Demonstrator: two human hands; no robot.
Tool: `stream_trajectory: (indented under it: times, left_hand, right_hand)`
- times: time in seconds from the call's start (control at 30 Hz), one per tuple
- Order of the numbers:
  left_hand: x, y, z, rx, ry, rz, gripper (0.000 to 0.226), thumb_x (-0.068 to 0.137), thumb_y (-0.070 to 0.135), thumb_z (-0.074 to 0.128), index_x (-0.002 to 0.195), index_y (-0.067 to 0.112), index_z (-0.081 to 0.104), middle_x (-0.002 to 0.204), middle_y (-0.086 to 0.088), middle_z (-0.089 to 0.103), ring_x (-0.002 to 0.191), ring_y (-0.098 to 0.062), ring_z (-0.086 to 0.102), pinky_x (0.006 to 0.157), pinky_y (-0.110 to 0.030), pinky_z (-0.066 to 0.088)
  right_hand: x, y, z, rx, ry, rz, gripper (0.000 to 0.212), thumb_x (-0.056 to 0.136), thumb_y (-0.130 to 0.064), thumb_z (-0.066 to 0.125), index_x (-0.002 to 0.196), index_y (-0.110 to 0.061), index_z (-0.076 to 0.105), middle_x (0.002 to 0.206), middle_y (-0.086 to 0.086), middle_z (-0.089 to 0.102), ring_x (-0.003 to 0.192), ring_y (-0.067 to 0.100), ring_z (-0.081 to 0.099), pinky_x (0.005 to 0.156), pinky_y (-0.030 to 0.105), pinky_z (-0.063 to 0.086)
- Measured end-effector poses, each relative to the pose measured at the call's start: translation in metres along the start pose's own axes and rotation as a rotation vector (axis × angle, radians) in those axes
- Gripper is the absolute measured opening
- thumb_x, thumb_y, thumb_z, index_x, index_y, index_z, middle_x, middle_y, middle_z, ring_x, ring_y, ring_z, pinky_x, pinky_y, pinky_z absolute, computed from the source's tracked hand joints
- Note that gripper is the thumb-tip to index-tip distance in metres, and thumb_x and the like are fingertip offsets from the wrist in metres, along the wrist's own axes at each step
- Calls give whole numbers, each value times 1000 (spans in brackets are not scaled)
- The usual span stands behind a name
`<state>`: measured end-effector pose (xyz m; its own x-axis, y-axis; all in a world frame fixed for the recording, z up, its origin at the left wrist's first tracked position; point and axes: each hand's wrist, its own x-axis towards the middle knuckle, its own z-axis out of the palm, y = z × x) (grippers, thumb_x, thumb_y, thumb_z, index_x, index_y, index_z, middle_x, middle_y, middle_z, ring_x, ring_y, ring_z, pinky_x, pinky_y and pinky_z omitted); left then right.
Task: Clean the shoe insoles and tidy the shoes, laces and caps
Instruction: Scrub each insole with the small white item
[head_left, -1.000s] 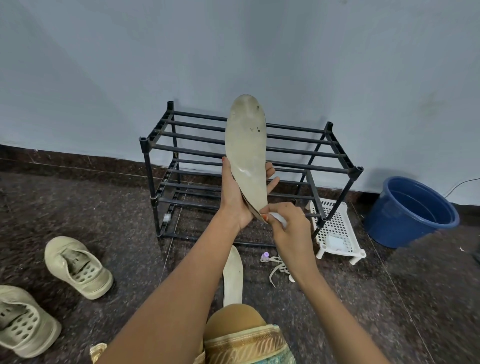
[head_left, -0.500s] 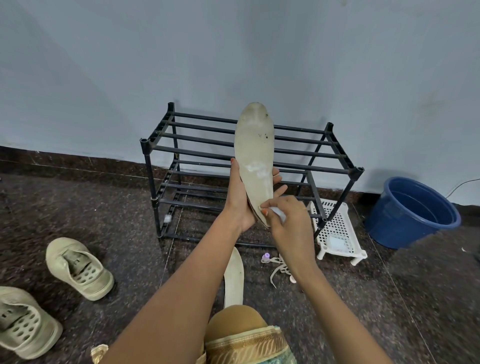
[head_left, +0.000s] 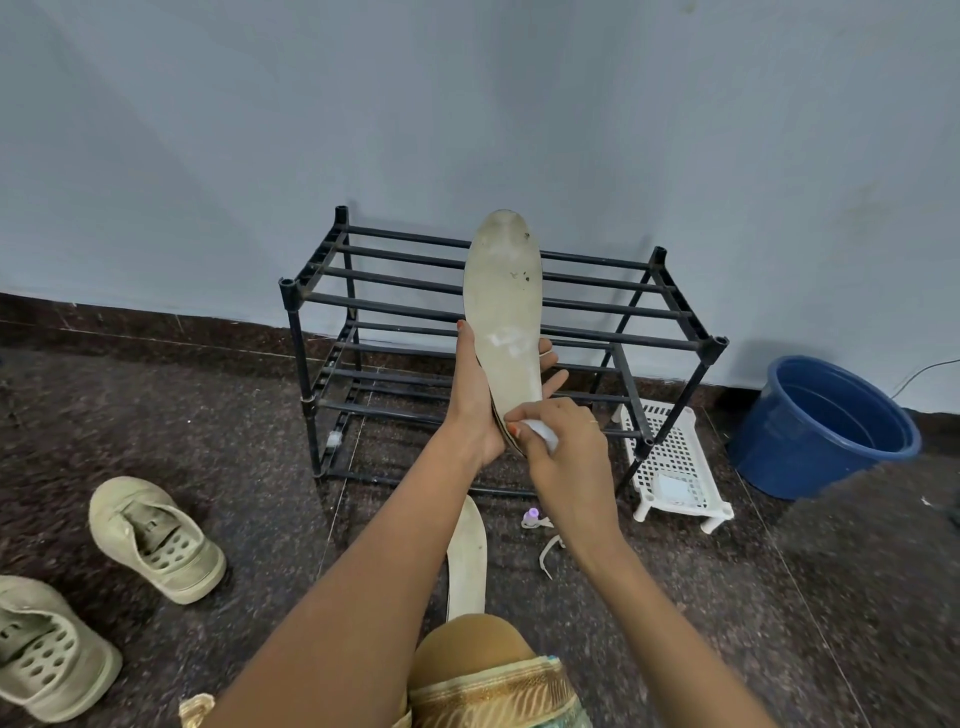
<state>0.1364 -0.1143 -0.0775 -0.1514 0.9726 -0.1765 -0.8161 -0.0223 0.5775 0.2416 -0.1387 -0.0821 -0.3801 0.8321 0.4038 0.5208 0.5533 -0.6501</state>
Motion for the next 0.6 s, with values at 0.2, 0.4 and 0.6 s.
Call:
stream_trajectory:
  times: [0.2, 0.4, 0.6]
  left_hand:
    - [-1, 2, -1, 120, -3, -43, 81, 90, 69, 11, 106, 9, 62, 87, -7, 69, 78, -15, 67, 77, -31, 55]
    - [1, 1, -3, 164, -23, -31, 78, 92, 66, 11, 101, 9, 64, 79, -4, 71, 72, -14, 67, 73, -31, 51]
    - [6, 1, -6, 162, -48, -19, 72, 96, 59, 11, 118, 9, 59, 104, -8, 67, 93, -19, 63, 88, -31, 50]
  right_hand:
    - [15, 6, -4, -120, 120, -37, 11, 83, -13, 62, 92, -15, 69, 92, 2, 63, 89, 22, 52, 77, 39, 43]
    - [33, 12, -3, 13, 186, 32, 11, 85, -8, 60, 91, -11, 68, 95, 3, 60, 95, 19, 53, 73, 17, 33]
    - [42, 15, -6, 234, 159, 180, 12, 84, -6, 59, 88, -13, 68, 94, -2, 57, 82, -9, 49, 69, -6, 31]
